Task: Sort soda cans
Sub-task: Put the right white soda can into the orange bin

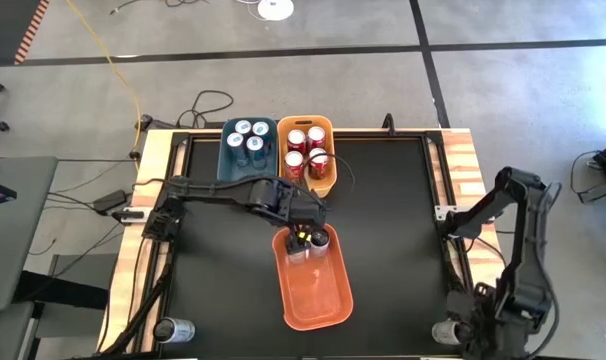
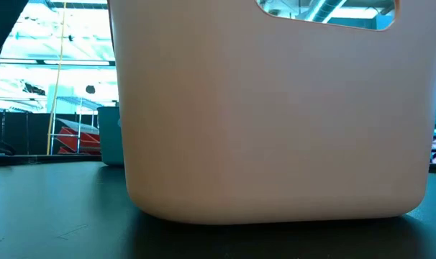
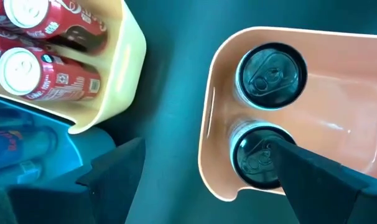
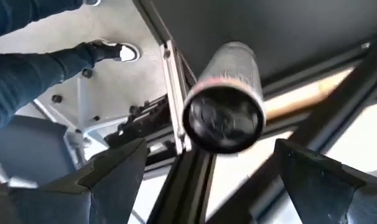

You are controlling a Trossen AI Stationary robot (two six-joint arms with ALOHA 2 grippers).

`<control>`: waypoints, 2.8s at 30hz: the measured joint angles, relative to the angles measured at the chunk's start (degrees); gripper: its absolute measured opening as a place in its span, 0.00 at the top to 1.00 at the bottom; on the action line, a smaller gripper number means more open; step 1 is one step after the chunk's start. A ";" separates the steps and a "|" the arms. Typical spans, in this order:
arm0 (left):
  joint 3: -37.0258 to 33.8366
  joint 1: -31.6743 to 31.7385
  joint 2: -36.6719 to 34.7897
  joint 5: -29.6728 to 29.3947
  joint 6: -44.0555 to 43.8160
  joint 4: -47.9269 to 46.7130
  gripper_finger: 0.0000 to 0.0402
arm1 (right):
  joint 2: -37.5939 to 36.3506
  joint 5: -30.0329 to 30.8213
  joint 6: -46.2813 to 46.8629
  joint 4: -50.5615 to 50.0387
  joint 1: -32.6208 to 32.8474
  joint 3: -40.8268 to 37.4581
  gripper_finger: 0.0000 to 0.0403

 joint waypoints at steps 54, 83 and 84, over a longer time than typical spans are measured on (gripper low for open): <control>0.09 5.03 -7.58 0.15 3.95 -0.90 0.15 | 8.63 -0.14 -38.55 -20.14 -25.62 13.34 0.41; -5.98 7.72 -12.56 1.55 5.94 -0.94 0.15 | 11.79 7.82 -66.40 -13.54 -51.64 32.13 0.41; -6.01 7.68 -12.55 2.04 5.27 -0.90 0.15 | 12.35 7.72 -67.28 -13.43 -51.64 32.13 0.41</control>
